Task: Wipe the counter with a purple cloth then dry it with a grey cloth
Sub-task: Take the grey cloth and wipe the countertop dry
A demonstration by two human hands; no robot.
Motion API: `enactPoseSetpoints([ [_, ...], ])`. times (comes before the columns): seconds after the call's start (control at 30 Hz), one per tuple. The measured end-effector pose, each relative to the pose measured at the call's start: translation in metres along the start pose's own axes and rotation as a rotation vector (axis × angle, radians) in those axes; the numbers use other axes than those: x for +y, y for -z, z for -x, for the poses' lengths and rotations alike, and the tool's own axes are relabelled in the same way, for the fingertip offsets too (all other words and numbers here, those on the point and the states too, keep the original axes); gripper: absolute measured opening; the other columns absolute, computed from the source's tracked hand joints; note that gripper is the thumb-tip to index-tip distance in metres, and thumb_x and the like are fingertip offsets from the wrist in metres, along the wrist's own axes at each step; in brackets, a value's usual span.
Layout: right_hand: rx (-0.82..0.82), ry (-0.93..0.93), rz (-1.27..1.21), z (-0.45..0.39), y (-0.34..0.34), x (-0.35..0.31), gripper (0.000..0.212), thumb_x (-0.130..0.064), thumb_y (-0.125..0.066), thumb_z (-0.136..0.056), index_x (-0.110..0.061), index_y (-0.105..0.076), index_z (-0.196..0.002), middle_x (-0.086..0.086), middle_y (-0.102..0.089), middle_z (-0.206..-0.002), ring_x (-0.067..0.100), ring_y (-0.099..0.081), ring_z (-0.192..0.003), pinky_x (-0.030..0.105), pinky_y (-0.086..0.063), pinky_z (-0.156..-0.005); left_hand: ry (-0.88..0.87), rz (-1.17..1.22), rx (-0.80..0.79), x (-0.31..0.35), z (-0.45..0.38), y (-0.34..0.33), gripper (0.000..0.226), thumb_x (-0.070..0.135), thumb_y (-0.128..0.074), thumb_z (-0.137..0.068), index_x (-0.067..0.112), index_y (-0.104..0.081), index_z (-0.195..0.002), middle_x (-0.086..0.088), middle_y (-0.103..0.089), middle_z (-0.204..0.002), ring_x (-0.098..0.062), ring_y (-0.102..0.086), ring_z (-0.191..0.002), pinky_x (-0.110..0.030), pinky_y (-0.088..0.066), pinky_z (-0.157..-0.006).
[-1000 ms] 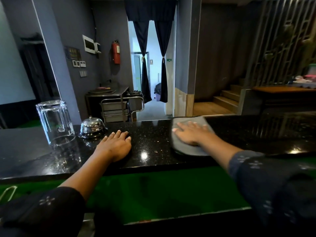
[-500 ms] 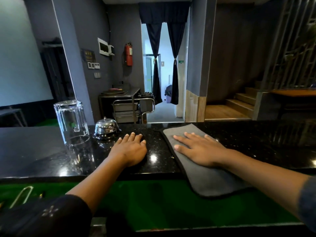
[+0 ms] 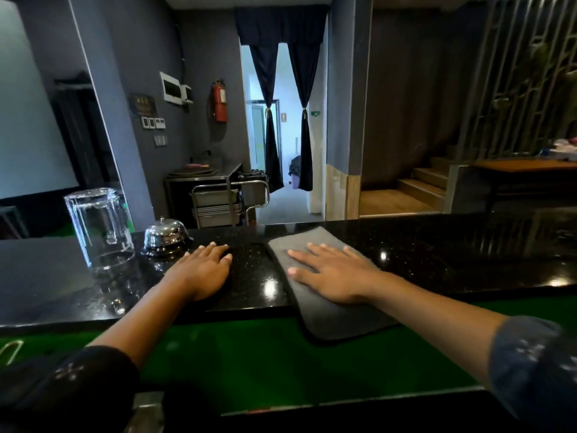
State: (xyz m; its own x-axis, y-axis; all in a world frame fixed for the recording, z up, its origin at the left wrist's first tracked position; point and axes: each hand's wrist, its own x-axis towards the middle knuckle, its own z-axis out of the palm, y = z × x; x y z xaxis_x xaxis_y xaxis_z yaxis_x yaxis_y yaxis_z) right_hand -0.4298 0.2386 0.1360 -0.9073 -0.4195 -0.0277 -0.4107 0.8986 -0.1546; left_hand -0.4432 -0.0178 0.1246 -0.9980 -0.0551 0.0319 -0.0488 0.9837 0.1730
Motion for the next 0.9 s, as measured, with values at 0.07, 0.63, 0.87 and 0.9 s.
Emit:
enactPoseSetpoints([
  [0.07, 0.009, -0.063, 0.01, 0.004, 0.004, 0.025, 0.061, -0.069, -0.012, -0.093, -0.048, -0.007, -0.15, -0.005, -0.004, -0.163, 0.018, -0.004, -0.149, 0.05, 0.001, -0.118, 0.02, -0.001, 0.004, 0.004, 0.005, 0.002, 0.053, 0.043, -0.016, -0.101, 0.026, -0.015, -0.151, -0.003, -0.008, -0.16, -0.02, -0.007, -0.147, -0.041, -0.004, -0.119],
  [0.63, -0.036, -0.081, 0.063, 0.003, 0.0, -0.025, 0.061, -0.066, -0.009, -0.094, -0.046, -0.001, -0.151, 0.0, 0.002, -0.163, 0.022, 0.001, -0.15, 0.052, 0.003, -0.117, 0.167, -0.019, 0.031, -0.052, 0.066, 0.017, 0.06, 0.048, -0.015, -0.099, 0.019, -0.014, -0.151, -0.005, -0.006, -0.16, -0.019, -0.004, -0.147, -0.043, 0.001, -0.118],
  [0.87, 0.018, -0.183, -0.008, -0.092, -0.004, -0.095, 0.066, -0.064, -0.014, -0.095, -0.034, -0.008, -0.154, 0.012, 0.001, -0.163, 0.032, 0.001, -0.149, 0.06, 0.006, -0.115, 0.154, 0.065, 0.055, -0.047, 0.071, 0.016, 0.057, 0.044, -0.009, -0.1, 0.019, -0.01, -0.152, -0.003, -0.002, -0.16, -0.016, -0.001, -0.147, -0.039, 0.003, -0.118],
  [0.9, 0.028, -0.184, -0.013, -0.102, -0.006, -0.112, 0.067, -0.063, -0.016, -0.095, -0.032, -0.009, -0.154, 0.014, 0.0, -0.162, 0.034, 0.0, -0.149, 0.061, 0.005, -0.115, 0.147, 0.096, 0.055, -0.047, 0.072, 0.016, 0.057, 0.044, -0.006, -0.1, 0.02, -0.009, -0.152, -0.002, -0.003, -0.16, -0.015, -0.001, -0.147, -0.039, 0.003, -0.119],
])
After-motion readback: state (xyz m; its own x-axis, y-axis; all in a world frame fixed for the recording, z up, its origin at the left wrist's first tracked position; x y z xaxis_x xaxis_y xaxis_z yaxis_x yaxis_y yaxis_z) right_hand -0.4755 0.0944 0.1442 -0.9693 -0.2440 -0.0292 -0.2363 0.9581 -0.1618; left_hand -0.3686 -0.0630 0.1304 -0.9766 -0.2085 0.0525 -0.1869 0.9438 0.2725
